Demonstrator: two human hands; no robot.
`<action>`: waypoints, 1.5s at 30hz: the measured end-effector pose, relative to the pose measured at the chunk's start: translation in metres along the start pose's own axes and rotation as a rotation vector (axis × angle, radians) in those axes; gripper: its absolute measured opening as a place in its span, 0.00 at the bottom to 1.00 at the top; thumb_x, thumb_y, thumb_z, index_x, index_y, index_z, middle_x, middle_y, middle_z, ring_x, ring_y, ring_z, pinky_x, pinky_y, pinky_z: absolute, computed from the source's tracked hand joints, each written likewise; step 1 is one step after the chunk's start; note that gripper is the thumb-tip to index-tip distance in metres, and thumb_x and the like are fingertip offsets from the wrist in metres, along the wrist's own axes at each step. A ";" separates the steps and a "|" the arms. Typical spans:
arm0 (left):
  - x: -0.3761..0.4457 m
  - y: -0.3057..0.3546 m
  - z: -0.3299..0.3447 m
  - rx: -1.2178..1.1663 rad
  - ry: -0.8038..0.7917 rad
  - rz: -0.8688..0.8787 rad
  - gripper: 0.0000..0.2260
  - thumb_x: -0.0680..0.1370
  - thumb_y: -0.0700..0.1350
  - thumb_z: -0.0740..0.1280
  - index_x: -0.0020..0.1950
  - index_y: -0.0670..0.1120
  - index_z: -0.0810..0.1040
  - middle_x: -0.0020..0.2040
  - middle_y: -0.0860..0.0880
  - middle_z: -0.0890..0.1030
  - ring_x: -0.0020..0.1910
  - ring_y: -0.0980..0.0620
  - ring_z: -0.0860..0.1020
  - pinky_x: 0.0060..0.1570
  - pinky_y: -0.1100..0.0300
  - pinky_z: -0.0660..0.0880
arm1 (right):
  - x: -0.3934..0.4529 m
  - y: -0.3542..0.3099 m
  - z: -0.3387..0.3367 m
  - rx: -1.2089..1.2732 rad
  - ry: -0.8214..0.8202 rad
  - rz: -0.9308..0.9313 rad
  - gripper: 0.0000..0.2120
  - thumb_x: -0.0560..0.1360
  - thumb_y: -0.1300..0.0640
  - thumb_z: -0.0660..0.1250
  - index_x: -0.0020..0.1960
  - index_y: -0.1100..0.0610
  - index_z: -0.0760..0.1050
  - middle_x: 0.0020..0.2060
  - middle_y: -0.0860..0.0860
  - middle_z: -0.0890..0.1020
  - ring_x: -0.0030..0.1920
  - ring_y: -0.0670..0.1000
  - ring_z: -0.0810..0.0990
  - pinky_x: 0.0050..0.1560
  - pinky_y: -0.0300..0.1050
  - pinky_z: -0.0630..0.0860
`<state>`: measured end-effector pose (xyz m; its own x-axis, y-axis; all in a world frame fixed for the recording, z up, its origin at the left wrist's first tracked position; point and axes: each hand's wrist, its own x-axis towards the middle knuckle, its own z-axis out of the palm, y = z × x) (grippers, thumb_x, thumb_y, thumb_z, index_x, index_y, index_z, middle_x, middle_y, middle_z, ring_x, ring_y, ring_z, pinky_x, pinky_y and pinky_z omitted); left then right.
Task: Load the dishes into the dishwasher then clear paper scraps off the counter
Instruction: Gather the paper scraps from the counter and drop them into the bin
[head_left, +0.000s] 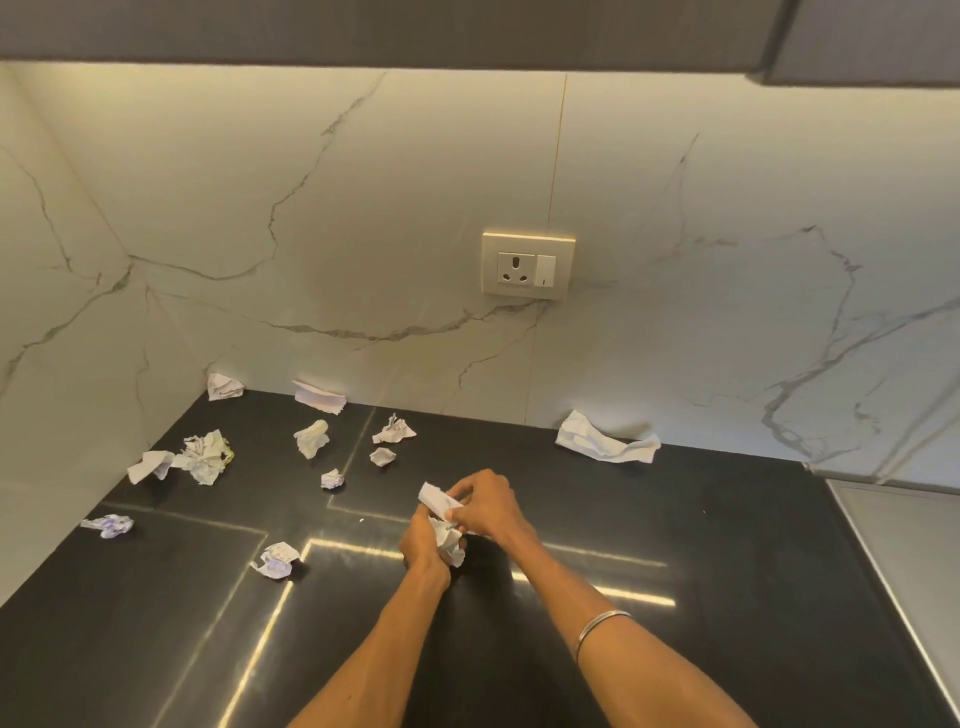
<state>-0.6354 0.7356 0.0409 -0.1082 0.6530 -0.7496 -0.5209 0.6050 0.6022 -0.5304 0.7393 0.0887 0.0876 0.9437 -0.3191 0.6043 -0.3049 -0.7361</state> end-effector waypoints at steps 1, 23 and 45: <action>0.000 -0.001 -0.001 -0.006 -0.037 0.000 0.18 0.77 0.55 0.66 0.53 0.41 0.82 0.41 0.42 0.82 0.33 0.46 0.80 0.28 0.57 0.75 | -0.001 0.002 0.002 -0.031 0.003 0.000 0.13 0.68 0.61 0.77 0.51 0.53 0.85 0.48 0.50 0.86 0.45 0.47 0.84 0.46 0.42 0.83; 0.000 0.001 0.055 0.233 -0.167 -0.040 0.09 0.76 0.41 0.66 0.37 0.43 0.71 0.23 0.47 0.71 0.19 0.51 0.67 0.18 0.66 0.60 | 0.034 0.060 -0.111 -0.063 0.531 0.145 0.20 0.71 0.68 0.69 0.61 0.54 0.78 0.56 0.57 0.79 0.61 0.59 0.75 0.55 0.50 0.76; -0.009 -0.021 0.045 0.220 -0.172 -0.102 0.08 0.75 0.42 0.66 0.38 0.43 0.71 0.26 0.43 0.74 0.20 0.49 0.69 0.20 0.65 0.63 | 0.022 0.108 -0.105 -0.881 0.400 0.182 0.16 0.79 0.54 0.64 0.64 0.59 0.73 0.59 0.56 0.79 0.58 0.54 0.79 0.57 0.43 0.75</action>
<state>-0.5855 0.7375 0.0474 0.0902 0.6398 -0.7632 -0.3239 0.7435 0.5850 -0.3798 0.7412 0.0650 0.4014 0.9151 -0.0381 0.9148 -0.3986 0.0645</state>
